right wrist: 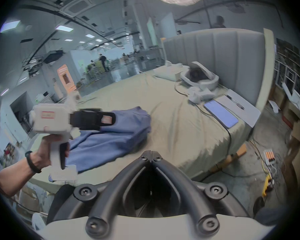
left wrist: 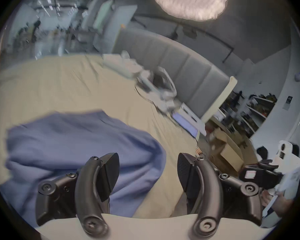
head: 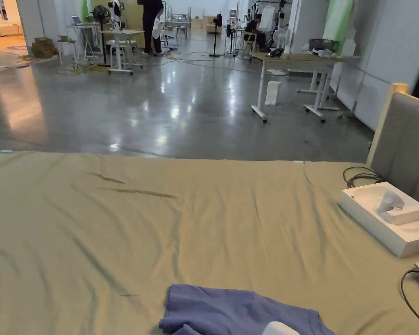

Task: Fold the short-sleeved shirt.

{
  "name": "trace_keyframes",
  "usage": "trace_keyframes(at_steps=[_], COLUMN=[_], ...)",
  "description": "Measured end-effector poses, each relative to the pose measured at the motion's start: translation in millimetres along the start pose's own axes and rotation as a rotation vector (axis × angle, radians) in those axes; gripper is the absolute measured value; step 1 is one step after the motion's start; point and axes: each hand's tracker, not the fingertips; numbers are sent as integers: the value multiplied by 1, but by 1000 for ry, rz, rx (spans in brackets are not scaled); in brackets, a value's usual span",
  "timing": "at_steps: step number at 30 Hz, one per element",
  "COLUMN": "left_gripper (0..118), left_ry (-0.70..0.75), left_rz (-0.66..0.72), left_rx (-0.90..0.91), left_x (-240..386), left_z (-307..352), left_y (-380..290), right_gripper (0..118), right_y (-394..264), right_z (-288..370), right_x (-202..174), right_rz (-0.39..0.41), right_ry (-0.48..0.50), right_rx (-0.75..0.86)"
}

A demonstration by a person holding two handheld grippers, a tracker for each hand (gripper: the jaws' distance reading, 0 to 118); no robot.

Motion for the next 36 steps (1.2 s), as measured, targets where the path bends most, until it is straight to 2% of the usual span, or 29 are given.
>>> trace_keyframes(at_steps=[5, 8, 11, 14, 17, 18, 19, 20, 21, 22, 23, 24, 29, 36], left_gripper=[74, 74, 74, 74, 74, 71, 62, 49, 30, 16, 7, 3, 1, 1], left_ry=[333, 467, 623, 764, 867, 893, 913, 919, 939, 940, 950, 939, 860, 857], left_rz=[-187, -181, -163, -158, -188, -209, -220, -218, -213, -213, -207, -197, -107, -105], left_rx=[241, 398, 505, 584, 587, 579, 576, 574, 571, 567, 573, 581, 626, 597], left_x=[26, 50, 81, 114, 143, 150, 155, 160, 160, 162, 163, 163, 155, 144], left_z=[183, 277, 336, 372, 390, 393, 394, 395, 395, 394, 394, 396, 397, 396], left_y=[12, -4, -28, -56, -77, -83, -88, -92, -94, -96, -97, -99, -99, -98], right_gripper=[0, 0, 0, 0, 0, 0, 0, 0, 0, 0, 0, 0, 0, 0], right_y=[43, 62, 70, 80, 85, 85, 85, 84, 84, 84, 83, 82, 76, 77], right_z=[7, 21, 28, 30, 37, 38, 39, 40, 41, 43, 43, 44, 51, 50], right_x=[-53, -75, -79, -91, -96, -102, -103, -103, -103, -108, -109, -108, -109, -107], right_rz=[157, 235, 276, 293, 290, 286, 285, 286, 290, 298, 307, 314, 323, 303], right_ry=[145, 217, 293, 315, 349, 358, 362, 362, 359, 354, 348, 342, 329, 317], right_rx=[121, 219, 280, 318, 347, 355, 357, 358, 359, 359, 360, 363, 360, 352])
